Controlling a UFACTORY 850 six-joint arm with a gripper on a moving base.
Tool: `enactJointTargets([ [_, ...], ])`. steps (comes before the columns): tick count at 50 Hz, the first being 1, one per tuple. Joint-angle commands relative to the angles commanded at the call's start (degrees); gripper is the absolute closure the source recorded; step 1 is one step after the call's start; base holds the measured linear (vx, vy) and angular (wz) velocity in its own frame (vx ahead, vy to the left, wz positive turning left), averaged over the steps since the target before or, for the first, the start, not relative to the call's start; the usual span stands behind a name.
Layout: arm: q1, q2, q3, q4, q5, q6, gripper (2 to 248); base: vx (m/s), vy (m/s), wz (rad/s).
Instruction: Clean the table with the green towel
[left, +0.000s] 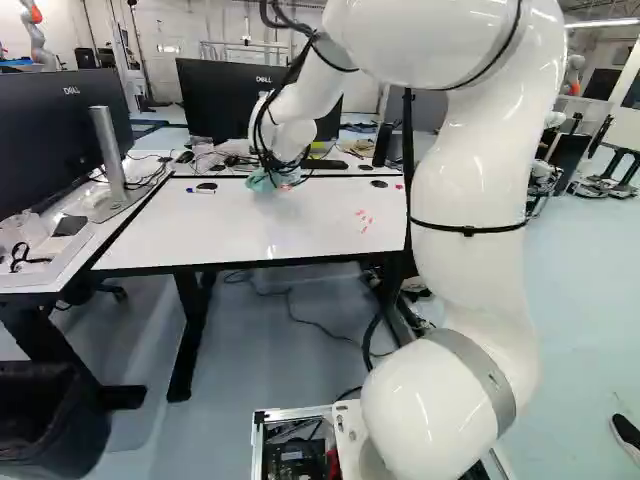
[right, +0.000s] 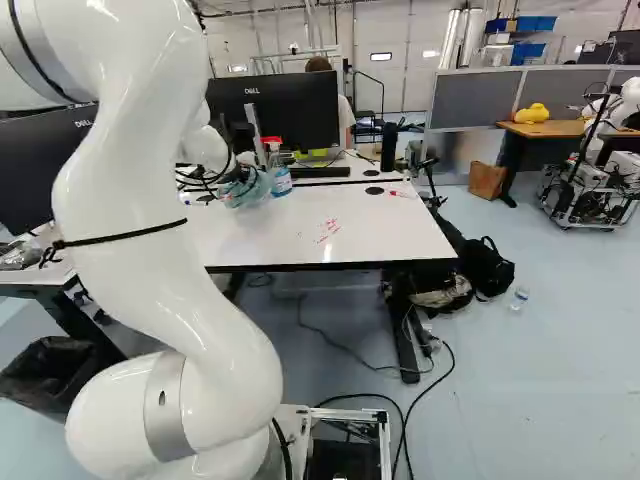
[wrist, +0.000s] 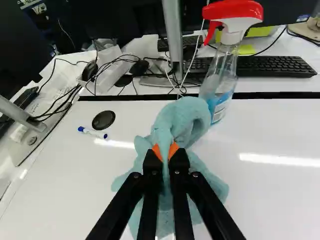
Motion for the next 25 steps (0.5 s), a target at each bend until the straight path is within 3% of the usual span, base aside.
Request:
enactJointTargets([
  [25,-2.7,5.8,6.9,0.0,0.0,0.0,220,0.000,0.000,0.000],
])
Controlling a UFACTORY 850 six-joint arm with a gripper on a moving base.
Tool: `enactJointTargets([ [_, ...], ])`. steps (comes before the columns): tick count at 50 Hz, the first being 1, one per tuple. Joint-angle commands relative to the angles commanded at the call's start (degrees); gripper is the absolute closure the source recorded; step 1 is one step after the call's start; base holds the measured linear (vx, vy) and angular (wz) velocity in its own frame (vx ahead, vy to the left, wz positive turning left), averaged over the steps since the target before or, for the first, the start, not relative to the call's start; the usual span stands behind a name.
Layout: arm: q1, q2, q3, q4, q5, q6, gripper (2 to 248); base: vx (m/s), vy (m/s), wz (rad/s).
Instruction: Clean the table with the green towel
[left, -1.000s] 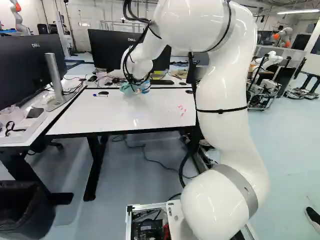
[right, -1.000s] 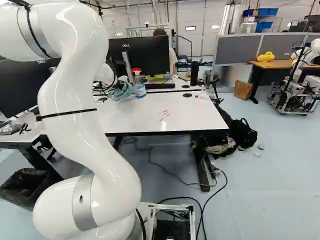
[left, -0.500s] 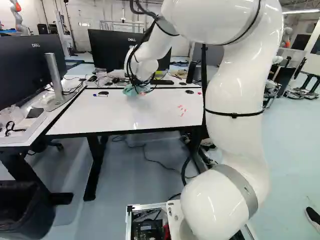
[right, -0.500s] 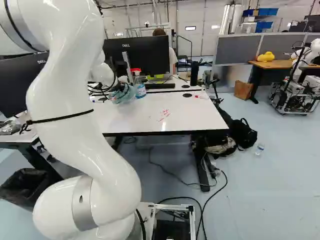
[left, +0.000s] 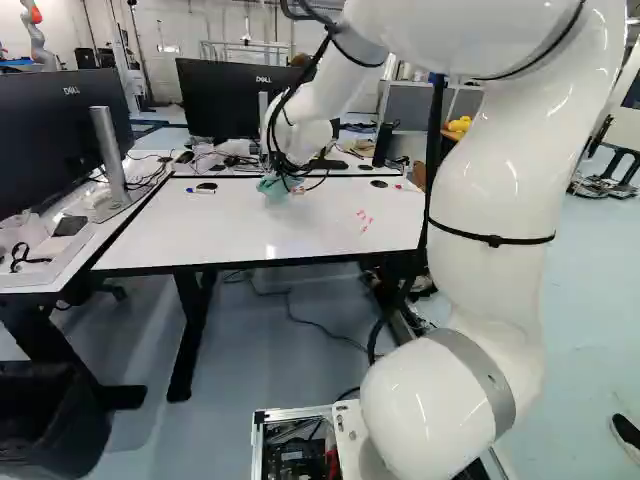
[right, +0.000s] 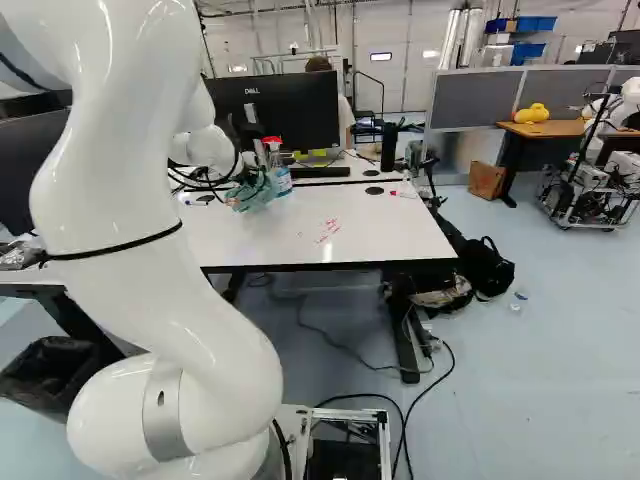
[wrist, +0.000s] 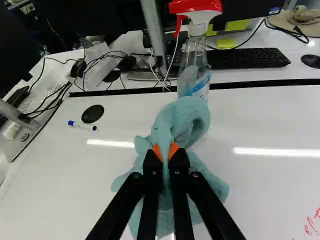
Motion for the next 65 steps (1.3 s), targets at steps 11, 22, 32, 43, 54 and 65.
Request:
enactJointTargets([
  [11,-1.4,2.5,2.9,0.0,0.0,0.0,220,0.000,0.000,0.000],
  [22,-2.8,5.0,5.6,0.0,0.0,0.0,220,0.000,0.000,0.000],
  [32,-4.2,7.1,8.0,0.0,0.0,0.0,220,0.000,0.000,0.000],
  [43,-5.9,9.4,10.4,0.0,0.0,0.0,220,0.000,0.000,0.000],
  [54,-7.7,11.7,12.7,0.0,0.0,0.0,220,0.000,0.000,0.000],
  [65,-9.5,13.8,14.9,0.0,0.0,0.0,220,0.000,0.000,0.000],
])
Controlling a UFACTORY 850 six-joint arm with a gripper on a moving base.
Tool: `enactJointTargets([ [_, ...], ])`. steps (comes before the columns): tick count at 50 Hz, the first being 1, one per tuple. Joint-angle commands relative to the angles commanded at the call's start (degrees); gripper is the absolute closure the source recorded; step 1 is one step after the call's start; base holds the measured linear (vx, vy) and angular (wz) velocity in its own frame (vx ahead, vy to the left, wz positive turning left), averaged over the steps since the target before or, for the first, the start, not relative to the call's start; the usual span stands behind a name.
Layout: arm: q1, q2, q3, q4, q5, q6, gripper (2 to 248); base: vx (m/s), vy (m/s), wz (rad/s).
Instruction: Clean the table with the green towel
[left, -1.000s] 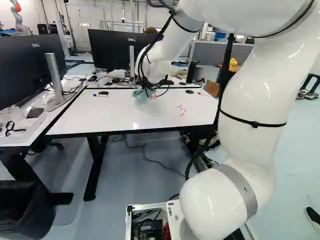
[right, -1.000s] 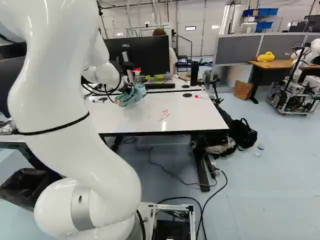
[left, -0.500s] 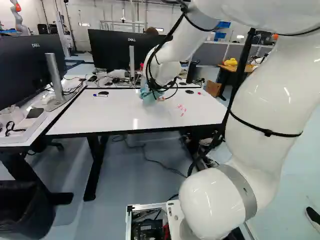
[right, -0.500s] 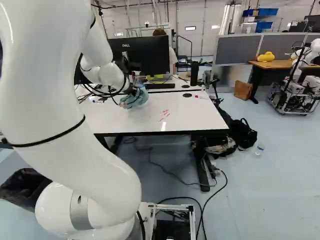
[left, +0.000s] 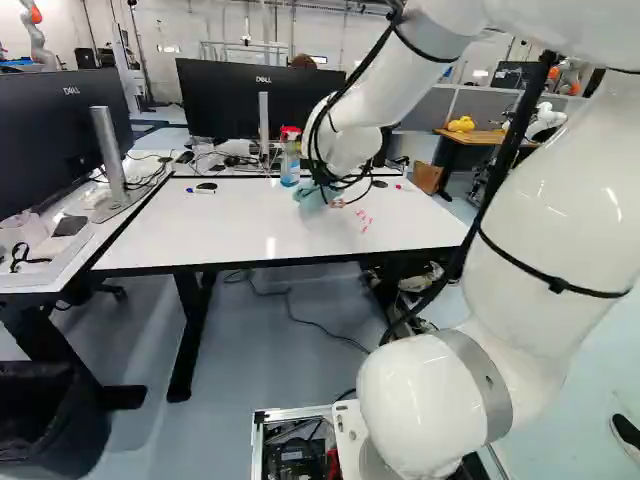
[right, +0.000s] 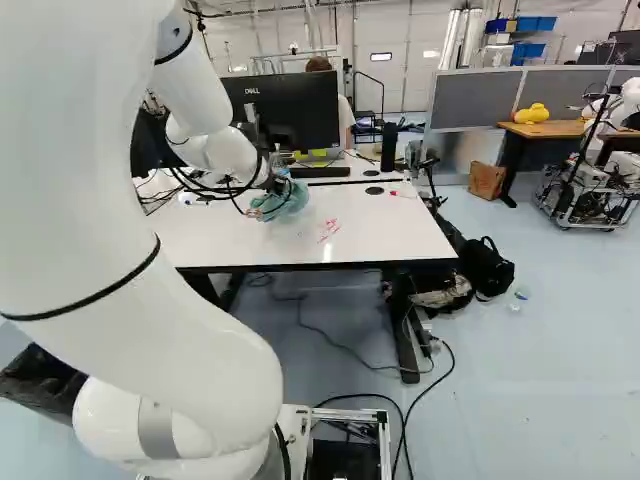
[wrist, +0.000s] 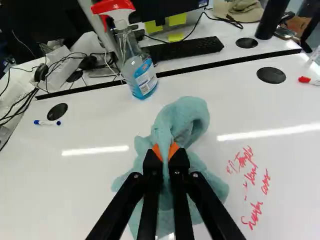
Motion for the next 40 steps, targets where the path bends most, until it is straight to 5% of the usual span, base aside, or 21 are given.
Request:
enactJointTargets([
  [40,-7.6,6.7,6.6,0.0,0.0,0.0,220,0.000,0.000,0.000],
])
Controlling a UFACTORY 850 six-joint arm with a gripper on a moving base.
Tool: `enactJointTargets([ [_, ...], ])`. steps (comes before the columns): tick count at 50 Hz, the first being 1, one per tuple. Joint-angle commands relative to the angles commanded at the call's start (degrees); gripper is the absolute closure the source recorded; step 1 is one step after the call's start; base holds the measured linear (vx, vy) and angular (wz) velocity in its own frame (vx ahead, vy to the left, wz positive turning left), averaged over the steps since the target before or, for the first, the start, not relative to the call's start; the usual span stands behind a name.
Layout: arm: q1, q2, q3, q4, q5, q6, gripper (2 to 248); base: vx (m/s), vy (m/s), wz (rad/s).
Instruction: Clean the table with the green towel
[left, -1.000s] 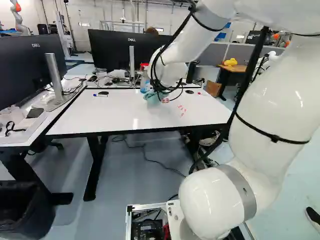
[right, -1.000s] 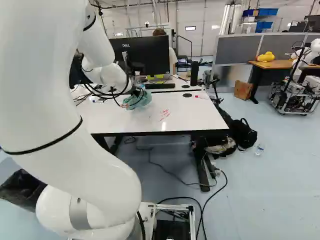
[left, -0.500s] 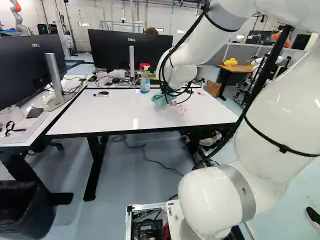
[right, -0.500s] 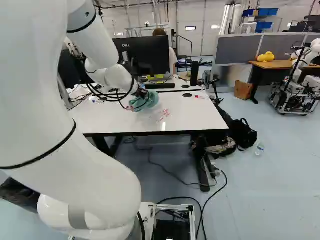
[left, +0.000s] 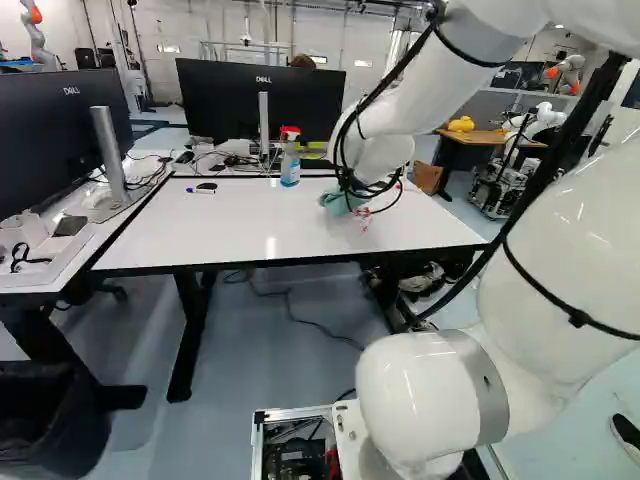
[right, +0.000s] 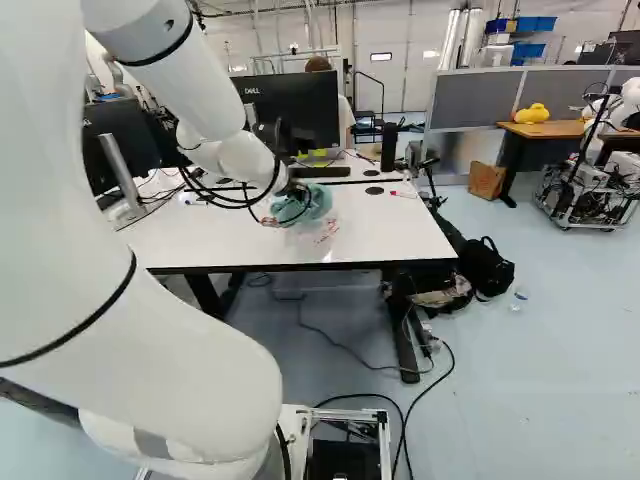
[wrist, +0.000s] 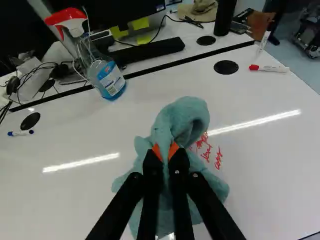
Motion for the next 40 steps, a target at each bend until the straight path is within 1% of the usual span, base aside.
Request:
enactJointTargets([
  [15,-3.2,0.8,0.8,0.0,0.0,0.0,220,0.000,0.000,0.000],
  [36,-7.5,1.1,1.0,0.0,0.0,0.0,220,0.000,0.000,0.000],
  [40,-7.9,1.0,0.9,0.0,0.0,0.0,220,0.000,0.000,0.000],
])
